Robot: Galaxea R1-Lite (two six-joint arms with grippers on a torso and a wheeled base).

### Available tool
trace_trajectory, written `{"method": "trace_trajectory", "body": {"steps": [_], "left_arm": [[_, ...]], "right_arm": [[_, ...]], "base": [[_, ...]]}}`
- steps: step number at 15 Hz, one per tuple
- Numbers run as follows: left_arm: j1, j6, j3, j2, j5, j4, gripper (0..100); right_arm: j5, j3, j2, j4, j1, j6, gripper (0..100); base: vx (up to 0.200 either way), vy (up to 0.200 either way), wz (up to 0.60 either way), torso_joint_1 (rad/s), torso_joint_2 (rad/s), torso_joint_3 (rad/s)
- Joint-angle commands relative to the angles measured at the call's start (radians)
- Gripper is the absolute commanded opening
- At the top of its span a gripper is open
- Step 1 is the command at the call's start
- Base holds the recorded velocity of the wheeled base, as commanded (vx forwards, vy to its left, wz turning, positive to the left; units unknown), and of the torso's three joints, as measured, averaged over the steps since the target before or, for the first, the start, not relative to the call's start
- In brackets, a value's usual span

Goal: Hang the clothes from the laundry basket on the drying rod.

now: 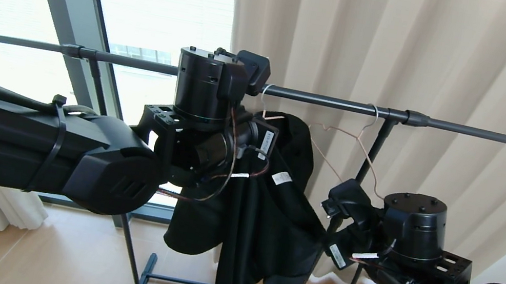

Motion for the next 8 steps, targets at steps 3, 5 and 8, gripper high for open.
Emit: {"method": "trace_trajectory", "body": {"steps": [3, 5, 8], "left_arm": [[0.007, -0.003, 0.013, -0.002, -0.001, 0.005, 0], [0.02, -0.003, 0.021, 0.002, -0.04, 0.014, 0], [0.02, -0.002, 0.047, 0.003, -0.05, 0.028, 0]], "right_arm": [[-0.002, -0.003, -0.053, 0.0, -0.038, -0.004, 0], [-0.002, -0.003, -0.136, 0.012, -0.064, -0.008, 0], [-0.004, -0.002, -0.228, 0.026, -0.072, -0.011, 0]], "base": [[0.0, 0.0, 0.0, 0.0, 0.0, 0.0], [0.0, 0.0, 0.0, 0.0, 0.0, 0.0], [0.0, 0.0, 0.0, 0.0, 0.0, 0.0]]}}
